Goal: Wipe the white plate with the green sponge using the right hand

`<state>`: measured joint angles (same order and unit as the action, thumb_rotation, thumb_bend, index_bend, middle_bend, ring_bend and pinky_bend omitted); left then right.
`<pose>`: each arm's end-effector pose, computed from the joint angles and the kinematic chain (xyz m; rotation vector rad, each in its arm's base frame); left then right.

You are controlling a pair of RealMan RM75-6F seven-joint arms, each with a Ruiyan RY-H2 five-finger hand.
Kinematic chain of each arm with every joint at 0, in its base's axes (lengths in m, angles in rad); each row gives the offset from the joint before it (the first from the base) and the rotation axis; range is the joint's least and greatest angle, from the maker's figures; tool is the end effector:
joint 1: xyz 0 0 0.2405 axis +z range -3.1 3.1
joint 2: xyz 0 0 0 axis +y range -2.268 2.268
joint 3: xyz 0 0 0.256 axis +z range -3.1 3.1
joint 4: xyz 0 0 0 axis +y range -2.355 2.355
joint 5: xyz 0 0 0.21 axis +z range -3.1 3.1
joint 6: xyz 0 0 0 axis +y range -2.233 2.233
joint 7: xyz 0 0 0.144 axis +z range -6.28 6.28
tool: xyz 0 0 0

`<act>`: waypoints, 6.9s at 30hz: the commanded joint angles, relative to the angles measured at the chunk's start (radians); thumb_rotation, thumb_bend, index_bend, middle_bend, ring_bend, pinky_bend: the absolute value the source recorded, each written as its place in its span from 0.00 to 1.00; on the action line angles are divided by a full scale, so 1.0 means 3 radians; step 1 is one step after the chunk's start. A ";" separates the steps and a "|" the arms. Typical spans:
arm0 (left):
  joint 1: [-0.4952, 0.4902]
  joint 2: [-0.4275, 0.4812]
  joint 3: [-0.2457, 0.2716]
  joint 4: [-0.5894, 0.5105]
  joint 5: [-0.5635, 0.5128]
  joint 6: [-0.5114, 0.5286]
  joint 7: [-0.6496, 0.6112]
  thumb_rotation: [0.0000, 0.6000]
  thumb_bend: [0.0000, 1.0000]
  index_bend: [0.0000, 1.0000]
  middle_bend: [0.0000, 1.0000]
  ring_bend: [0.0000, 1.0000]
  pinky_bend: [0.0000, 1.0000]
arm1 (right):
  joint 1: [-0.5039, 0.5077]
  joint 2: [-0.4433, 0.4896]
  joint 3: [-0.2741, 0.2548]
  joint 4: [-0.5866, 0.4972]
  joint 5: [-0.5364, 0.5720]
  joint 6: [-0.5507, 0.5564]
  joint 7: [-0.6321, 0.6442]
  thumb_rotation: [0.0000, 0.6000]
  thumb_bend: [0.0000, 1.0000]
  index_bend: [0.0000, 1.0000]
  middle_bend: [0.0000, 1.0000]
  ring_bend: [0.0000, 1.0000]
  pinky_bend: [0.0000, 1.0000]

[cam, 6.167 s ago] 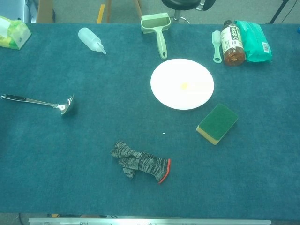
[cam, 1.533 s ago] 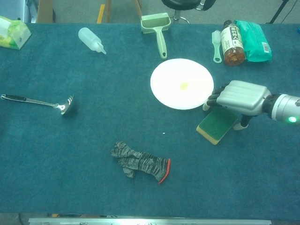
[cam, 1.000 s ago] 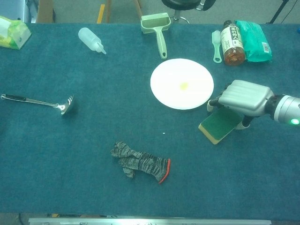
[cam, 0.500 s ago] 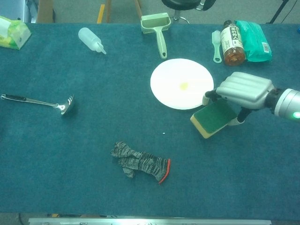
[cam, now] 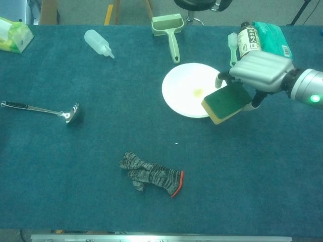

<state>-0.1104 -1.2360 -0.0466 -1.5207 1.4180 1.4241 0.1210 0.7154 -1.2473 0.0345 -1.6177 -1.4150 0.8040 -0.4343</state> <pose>-0.3276 0.1886 0.1250 -1.3968 -0.9019 -0.7737 -0.1837 -0.3095 0.0317 2.2444 -0.5184 0.6065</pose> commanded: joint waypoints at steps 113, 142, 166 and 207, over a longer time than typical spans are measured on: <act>0.0165 -0.0154 -0.0013 0.0476 -0.0002 0.0064 -0.0729 1.00 0.18 0.38 0.30 0.22 0.36 | 0.1662 -0.0971 -0.0456 0.0705 0.3125 0.0127 -0.2220 1.00 0.13 0.34 0.54 0.50 0.37; 0.0177 -0.0166 -0.0019 0.0518 0.0002 0.0050 -0.0803 1.00 0.18 0.38 0.30 0.22 0.36 | 0.1810 -0.0783 -0.0624 0.0372 0.3532 0.0489 -0.2669 1.00 0.13 0.34 0.54 0.50 0.37; 0.0198 -0.0183 -0.0018 0.0565 -0.0021 0.0034 -0.0859 1.00 0.18 0.38 0.30 0.22 0.36 | 0.1751 -0.0997 -0.0601 0.0622 0.3292 0.0360 -0.2556 1.00 0.13 0.34 0.54 0.50 0.37; 0.0212 -0.0210 -0.0016 0.0617 -0.0053 -0.0007 -0.0901 1.00 0.18 0.38 0.30 0.22 0.36 | 0.1569 -0.1015 -0.0578 0.0859 0.3226 0.0244 -0.2407 1.00 0.13 0.34 0.54 0.50 0.37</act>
<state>-0.0467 -1.2992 -0.0515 -1.3353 1.4021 1.4220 -0.1494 1.1864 -1.5558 -0.1356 -1.3559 -0.4511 0.8731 -1.1511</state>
